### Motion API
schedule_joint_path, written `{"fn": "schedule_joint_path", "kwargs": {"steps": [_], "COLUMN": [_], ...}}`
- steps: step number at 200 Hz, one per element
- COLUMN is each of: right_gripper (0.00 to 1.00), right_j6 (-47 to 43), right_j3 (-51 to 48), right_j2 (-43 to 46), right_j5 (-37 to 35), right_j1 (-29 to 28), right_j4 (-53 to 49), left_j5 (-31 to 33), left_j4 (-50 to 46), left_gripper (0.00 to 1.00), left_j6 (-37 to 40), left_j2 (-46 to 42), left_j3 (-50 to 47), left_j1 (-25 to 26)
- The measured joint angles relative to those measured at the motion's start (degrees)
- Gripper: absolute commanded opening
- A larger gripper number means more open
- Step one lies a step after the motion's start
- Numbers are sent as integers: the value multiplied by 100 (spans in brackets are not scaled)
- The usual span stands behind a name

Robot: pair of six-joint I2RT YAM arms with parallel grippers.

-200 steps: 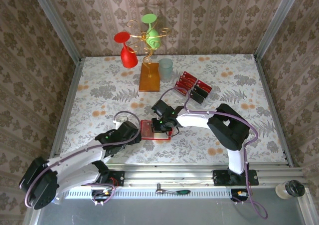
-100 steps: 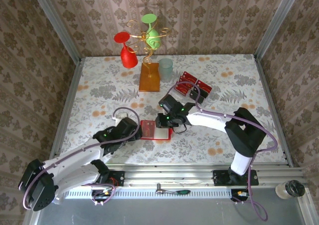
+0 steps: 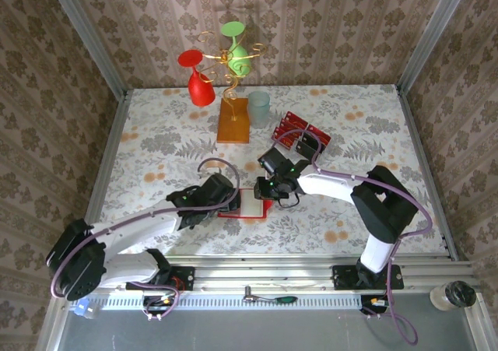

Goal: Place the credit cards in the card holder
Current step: Flip over the card slot on the card holder.

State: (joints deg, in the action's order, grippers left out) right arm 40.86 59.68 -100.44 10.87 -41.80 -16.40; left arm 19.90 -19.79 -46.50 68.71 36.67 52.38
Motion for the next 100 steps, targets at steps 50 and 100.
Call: {"fn": "schedule_joint_path", "kwargs": {"steps": [50, 100], "right_gripper": [18, 14], "right_j6": [-26, -44], "right_j3": [26, 28], "right_j2": [-273, -286], "right_j5": [31, 31], "right_j1": [4, 9], "right_j4": [46, 101], "left_j5": [-68, -151], "left_j4": [133, 339], "left_gripper": [100, 100], "left_j6": [-4, -4], "left_j2": [450, 708], "left_j3": [46, 33], "left_j1": [90, 109]}}
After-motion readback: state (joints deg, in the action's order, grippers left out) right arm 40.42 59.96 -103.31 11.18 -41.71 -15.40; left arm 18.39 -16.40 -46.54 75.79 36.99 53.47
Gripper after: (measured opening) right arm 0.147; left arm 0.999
